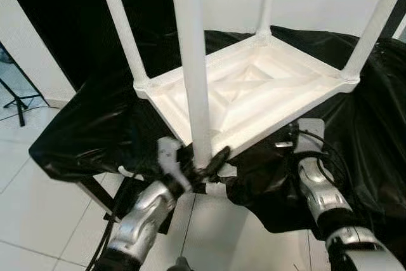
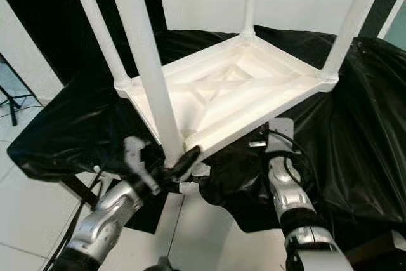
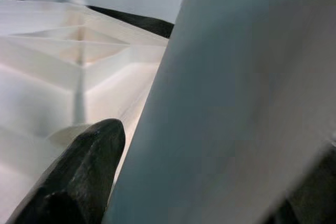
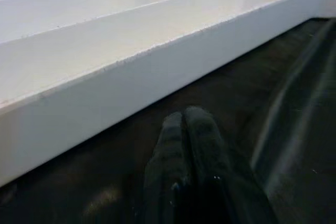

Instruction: Building children table

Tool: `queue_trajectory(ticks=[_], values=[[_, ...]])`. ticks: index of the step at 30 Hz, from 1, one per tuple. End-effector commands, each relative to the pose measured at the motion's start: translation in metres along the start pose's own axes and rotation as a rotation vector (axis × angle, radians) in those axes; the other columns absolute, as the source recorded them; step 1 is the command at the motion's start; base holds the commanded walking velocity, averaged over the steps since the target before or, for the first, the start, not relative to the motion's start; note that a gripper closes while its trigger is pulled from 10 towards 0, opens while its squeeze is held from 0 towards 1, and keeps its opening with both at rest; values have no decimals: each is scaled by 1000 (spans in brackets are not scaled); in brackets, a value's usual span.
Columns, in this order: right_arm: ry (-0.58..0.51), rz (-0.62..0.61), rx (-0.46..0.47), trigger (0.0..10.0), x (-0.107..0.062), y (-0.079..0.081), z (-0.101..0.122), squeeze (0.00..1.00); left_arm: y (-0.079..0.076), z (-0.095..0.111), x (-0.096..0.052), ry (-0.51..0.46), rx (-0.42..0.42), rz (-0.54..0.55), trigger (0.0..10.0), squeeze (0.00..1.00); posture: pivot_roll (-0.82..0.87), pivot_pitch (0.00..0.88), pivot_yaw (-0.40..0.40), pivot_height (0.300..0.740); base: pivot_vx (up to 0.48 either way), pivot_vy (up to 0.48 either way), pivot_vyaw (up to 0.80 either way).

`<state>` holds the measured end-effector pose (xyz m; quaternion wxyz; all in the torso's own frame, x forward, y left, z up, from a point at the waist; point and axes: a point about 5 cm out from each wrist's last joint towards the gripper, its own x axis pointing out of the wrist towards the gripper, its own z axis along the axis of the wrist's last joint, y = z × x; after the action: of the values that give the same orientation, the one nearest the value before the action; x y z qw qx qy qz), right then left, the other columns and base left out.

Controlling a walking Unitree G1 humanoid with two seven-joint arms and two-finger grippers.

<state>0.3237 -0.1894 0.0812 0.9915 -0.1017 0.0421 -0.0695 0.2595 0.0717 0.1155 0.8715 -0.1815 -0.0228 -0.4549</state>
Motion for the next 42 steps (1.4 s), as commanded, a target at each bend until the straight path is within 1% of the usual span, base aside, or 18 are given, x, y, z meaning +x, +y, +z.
queue_trajectory(ticks=[1,3,8,9,10,12,13,16,19,21,27,30,31,35,38,39,41,42], values=[[42,-4,-1,10000,-5,2,-7,0,-28,-7,0,40,-29,-461,7961,0,-6,0,52,740,0,0,0],[35,-19,-12,10000,-11,-1,-6,0,-30,-11,2,74,-58,-503,7922,0,-22,0,55,740,0,0,0],[-1,-51,-47,10000,-15,-5,2,0,-30,-14,0,103,-87,-521,8118,0,-24,0,57,740,0,0,0],[-27,-81,-67,10000,-15,-8,8,0,-27,-16,0,118,-72,-501,9804,0,-20,0,56,740,0,0,0],[-27,-81,-67,10000,-15,-8,8,0,-27,-16,0,118,-72,-501,9804,0,-20,0,56,740,0,0,0],[-79,-172,-106,10000,-17,-11,23,0,-17,-19,4,122,4,-404,10000,0,-13,0,55,740,0,0,0],[-79,-172,-106,10000,-17,-11,23,0,-17,-19,4,122,4,-404,10000,0,-13,0,55,740,0,0,0],[-194,-296,-123,10000,-22,-18,48,0,2,-19,14,96,119,-179,10000,0,-5,0,51,740,0,0,0],[-229,-318,-122,10000,-25,-20,54,0,5,-18,16,87,137,-140,10000,0,-5,0,51,740,0,0,0],[-266,-323,-123,10000,-34,-20,59,0,9,-18,17,77,153,-82,10000,0,-7,0,50,740,0,0,0],[-263,-318,-127,10000,-47,-20,56,0,12,-18,15,77,164,-23,10000,0,-12,0,50,740,0,0,0],[-224,-319,-143,10000,-60,-23,47,0,12,-18,13,73,177,10,10000,0,-24,0,54,740,0,0,0],[-204,-321,-150,10000,-65,-24,42,0,11,-18,11,71,174,9,10000,0,-28,0,55,740,0,0,0],[-186,-325,-156,10000,-69,-25,39,0,9,-18,9,67,174,0,10000,0,-29,0,56,740,0,0,0],[-173,-341,-170,10000,-74,-28,39,0,6,-19,-4,110,160,-44,10000,0,-40,0,64,740,0,0,0],[-172,-345,-172,10000,-74,-29,40,0,8,-20,-9,141,165,-32,10000,0,-40,0,65,740,0,0,0],[-172,-345,-172,10000,-74,-29,40,0,8,-20,-9,141,165,-32,10000,0,-40,0,65,740,0,0,0],[-173,-347,-174,10000,-74,-30,41,0,12,-20,-16,171,178,-2,10000,0,-36,0,65,740,0,0,0]])
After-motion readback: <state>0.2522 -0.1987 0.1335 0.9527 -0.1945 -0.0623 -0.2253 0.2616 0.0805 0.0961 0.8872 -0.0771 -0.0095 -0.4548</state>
